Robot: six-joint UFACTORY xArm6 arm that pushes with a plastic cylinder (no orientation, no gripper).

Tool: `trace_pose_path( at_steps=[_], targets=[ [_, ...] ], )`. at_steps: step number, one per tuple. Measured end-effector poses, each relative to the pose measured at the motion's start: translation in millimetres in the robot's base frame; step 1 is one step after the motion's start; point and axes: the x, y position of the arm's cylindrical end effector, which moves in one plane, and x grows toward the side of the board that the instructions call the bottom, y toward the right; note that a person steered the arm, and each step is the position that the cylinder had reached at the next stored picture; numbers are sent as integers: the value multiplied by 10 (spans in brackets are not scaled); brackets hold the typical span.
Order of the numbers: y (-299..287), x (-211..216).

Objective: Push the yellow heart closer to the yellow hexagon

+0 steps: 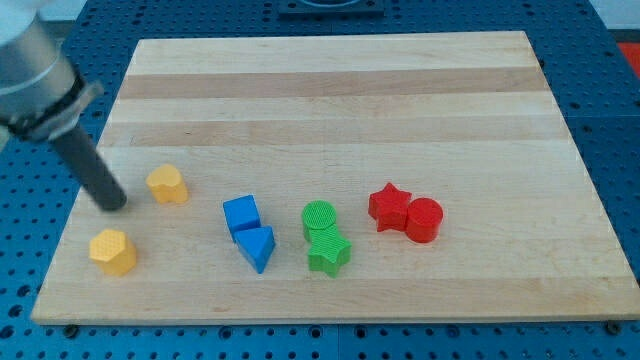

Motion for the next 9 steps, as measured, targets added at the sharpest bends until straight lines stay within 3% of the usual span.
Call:
trace_pose_path(
  at_steps=[1,2,3,6,9],
  targets=[
    [148,-825],
    [753,-880],
    [1147,-419],
    [816,-52],
    [451,576]
  ],
)
